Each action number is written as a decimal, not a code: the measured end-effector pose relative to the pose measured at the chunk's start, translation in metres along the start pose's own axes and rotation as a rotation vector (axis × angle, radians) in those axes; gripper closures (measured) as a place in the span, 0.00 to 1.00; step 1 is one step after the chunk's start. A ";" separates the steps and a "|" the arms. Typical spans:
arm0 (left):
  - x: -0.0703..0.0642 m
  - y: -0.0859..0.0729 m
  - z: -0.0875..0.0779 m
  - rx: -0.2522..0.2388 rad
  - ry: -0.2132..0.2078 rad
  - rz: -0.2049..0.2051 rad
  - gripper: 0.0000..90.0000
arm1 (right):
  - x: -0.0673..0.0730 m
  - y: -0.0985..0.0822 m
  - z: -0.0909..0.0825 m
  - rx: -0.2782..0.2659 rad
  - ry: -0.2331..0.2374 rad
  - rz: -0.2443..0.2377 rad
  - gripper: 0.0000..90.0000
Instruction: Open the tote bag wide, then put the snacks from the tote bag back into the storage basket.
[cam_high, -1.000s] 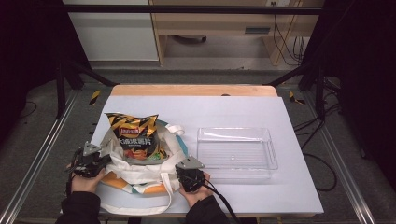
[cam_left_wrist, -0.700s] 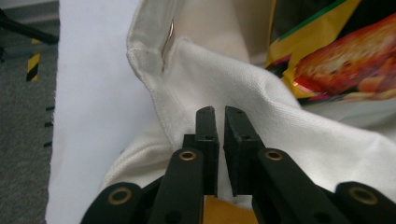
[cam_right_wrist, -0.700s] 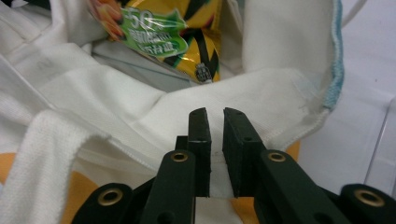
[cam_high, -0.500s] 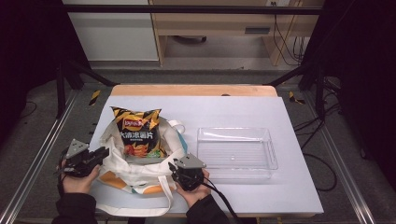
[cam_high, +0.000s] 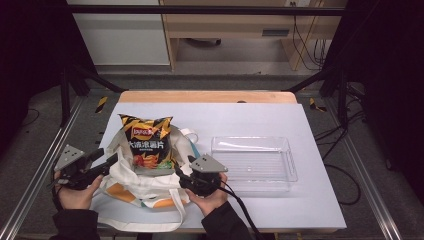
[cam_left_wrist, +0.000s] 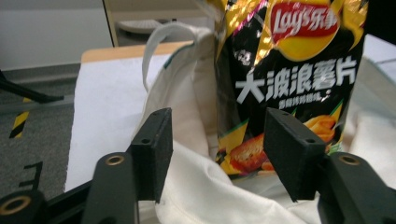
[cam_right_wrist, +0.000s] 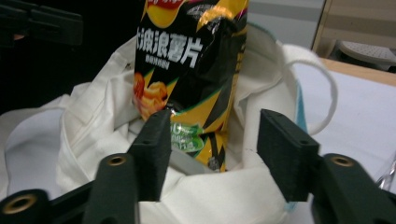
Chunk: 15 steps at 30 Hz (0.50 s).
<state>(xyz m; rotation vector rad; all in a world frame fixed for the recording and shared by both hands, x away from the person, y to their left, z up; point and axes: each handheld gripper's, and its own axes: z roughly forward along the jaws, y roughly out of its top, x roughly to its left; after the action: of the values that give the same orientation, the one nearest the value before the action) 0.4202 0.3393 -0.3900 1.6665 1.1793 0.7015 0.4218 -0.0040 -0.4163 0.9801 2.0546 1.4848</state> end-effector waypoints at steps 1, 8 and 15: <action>-0.001 0.002 -0.001 -0.009 0.001 0.000 0.44 | -0.001 0.004 -0.001 -0.005 -0.003 0.001 0.46; -0.006 0.011 -0.006 -0.033 -0.015 0.010 0.38 | -0.008 0.020 -0.003 -0.024 -0.017 -0.003 0.36; -0.010 0.021 -0.008 -0.060 -0.042 0.002 0.37 | -0.012 0.031 0.001 -0.019 -0.012 -0.002 0.36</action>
<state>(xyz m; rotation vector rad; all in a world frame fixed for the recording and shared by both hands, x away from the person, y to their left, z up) 0.4182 0.3314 -0.3673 1.6254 1.1171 0.6932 0.4394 -0.0064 -0.3887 0.9769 2.0286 1.4915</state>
